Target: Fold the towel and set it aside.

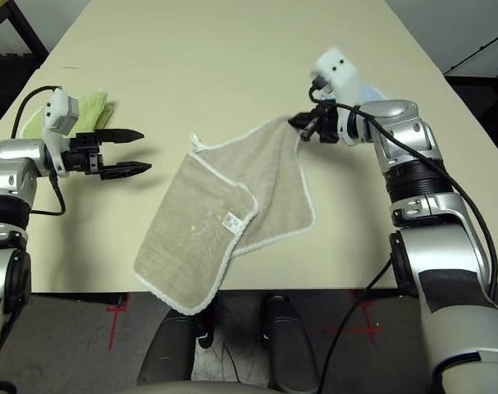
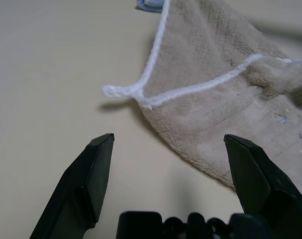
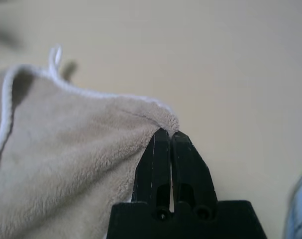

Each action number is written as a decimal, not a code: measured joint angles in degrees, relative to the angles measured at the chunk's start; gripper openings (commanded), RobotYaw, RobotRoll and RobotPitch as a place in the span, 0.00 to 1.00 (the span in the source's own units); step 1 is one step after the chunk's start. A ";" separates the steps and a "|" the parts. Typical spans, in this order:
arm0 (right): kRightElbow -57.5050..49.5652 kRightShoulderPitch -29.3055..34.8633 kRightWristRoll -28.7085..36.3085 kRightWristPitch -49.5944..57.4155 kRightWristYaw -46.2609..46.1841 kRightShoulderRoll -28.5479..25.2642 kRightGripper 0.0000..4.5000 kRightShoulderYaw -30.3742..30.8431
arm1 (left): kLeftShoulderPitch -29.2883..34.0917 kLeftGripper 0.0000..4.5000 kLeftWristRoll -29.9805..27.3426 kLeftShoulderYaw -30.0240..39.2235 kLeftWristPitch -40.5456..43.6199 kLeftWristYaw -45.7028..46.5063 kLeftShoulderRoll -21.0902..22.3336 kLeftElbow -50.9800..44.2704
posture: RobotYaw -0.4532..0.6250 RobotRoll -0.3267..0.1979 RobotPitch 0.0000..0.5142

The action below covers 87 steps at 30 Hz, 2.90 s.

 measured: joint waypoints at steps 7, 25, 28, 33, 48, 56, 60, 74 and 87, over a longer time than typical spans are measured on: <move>5.58 -7.46 1.12 -14.13 -0.76 3.71 0.01 -1.58 | -0.02 1.00 -1.17 1.13 3.45 4.38 -2.12 -2.15 | 0.44 0.62 0.34; 12.21 -27.95 4.90 -23.73 -3.84 7.99 0.01 -6.98 | -4.57 1.00 -3.99 5.49 6.11 14.23 -8.96 -1.33 | 0.42 0.62 0.35; 12.03 -26.73 4.89 -22.34 -3.71 9.00 0.01 -6.65 | -7.77 1.00 -5.75 7.35 8.11 18.55 -10.88 -0.90 | 0.43 0.62 0.35; 11.06 -26.74 4.89 -21.67 -3.80 8.97 0.01 -6.62 | -10.32 1.00 -6.50 8.34 8.73 22.13 -12.05 -2.50 | 0.44 0.62 0.35; 11.20 -26.74 4.72 -21.19 -5.36 9.66 0.01 -6.61 | -10.28 1.00 -6.58 4.42 17.45 30.74 -18.87 -14.08 | 0.45 0.62 0.35; 11.21 -26.73 4.72 -20.75 -5.69 9.87 0.01 -6.62 | -13.88 1.00 2.07 0.81 11.81 47.75 -24.19 -3.85 | 0.44 0.62 0.36; 12.15 -27.02 4.63 -20.73 -5.98 8.87 0.01 -6.63 | -15.84 1.00 6.48 0.08 7.81 55.88 -23.78 4.18 | 0.42 0.62 0.37; 19.27 -29.94 2.94 -23.63 -8.87 1.48 0.01 -7.78 | -14.48 1.00 10.81 -0.86 4.48 51.26 -12.68 11.24 | 0.43 0.62 0.37; 21.06 -30.53 2.90 -24.49 -9.21 1.02 0.01 -7.81 | -7.76 1.00 11.00 -2.71 10.96 40.64 -8.87 4.49 | 0.44 0.62 0.36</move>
